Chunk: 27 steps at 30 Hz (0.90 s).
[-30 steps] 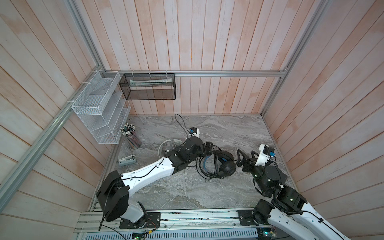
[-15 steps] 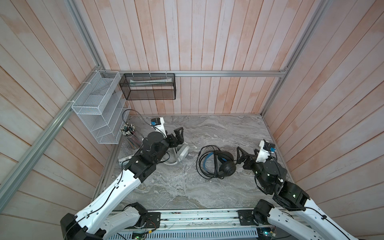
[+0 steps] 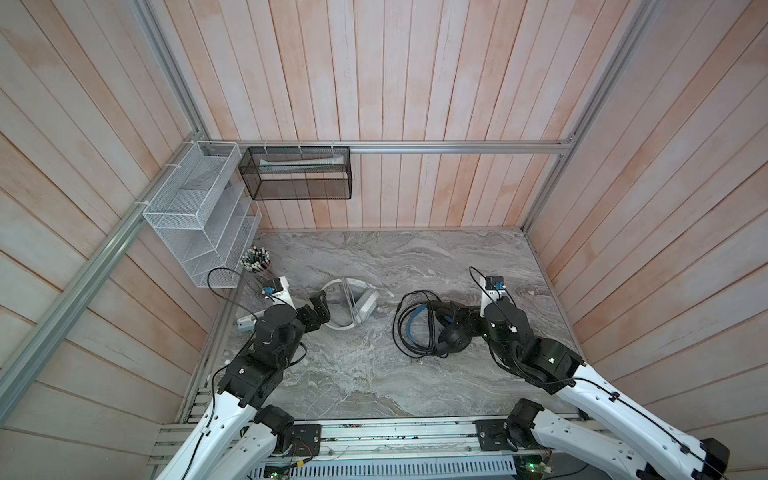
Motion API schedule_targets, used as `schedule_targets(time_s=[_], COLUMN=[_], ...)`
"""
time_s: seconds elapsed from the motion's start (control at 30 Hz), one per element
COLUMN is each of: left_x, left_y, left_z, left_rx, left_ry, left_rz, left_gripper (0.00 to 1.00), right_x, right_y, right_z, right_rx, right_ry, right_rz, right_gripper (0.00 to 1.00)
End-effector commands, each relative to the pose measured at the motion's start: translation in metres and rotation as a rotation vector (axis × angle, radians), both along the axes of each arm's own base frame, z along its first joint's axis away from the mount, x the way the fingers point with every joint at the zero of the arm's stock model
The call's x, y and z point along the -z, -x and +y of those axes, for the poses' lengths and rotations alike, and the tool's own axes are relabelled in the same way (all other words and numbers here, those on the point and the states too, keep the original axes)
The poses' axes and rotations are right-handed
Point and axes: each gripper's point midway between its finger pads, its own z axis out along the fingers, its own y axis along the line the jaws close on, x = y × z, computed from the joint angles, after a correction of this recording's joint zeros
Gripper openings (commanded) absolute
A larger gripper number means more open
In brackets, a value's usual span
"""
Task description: Wrap the headphones
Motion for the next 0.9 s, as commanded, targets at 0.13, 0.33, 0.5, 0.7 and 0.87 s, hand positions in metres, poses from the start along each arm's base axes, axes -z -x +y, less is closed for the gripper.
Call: schedule_targets(time_s=[0.13, 0.33, 0.5, 0.7, 0.87], left_x=[0.029, 0.021, 0.039, 0.057, 0.073], left_y=[0.008, -0.004, -0.024, -0.046, -0.062], left_z=[0.039, 0.069, 0.103, 0.120, 0.126], left_rx=[-0.165, -0.367, -0.505, -0.559, -0.459], left_ry=[-0.098, -0.109, -0.117, -0.257, -0.286], left_rz=[-0.019, -0.149, -0.121, -0.096, -0.120], left_gripper=[0.99, 0.99, 0.99, 0.99, 0.99], right_x=[-0.033, -0.018, 0.013, 0.037, 0.070], right_y=[-0.013, -0.058, -0.088, -0.100, -0.094], right_z=[-0.034, -0.097, -0.153, -0.173, -0.176], right_rx=[0.147, 0.451, 0.659, 0.761, 0.715], right_ry=[0.080, 0.137, 0.167, 0.269, 0.315], right_rz=[-0.127, -0.195, -0.204, -0.279, -0.281], right_gripper=[1.00, 1.00, 1.00, 1.00, 0.99])
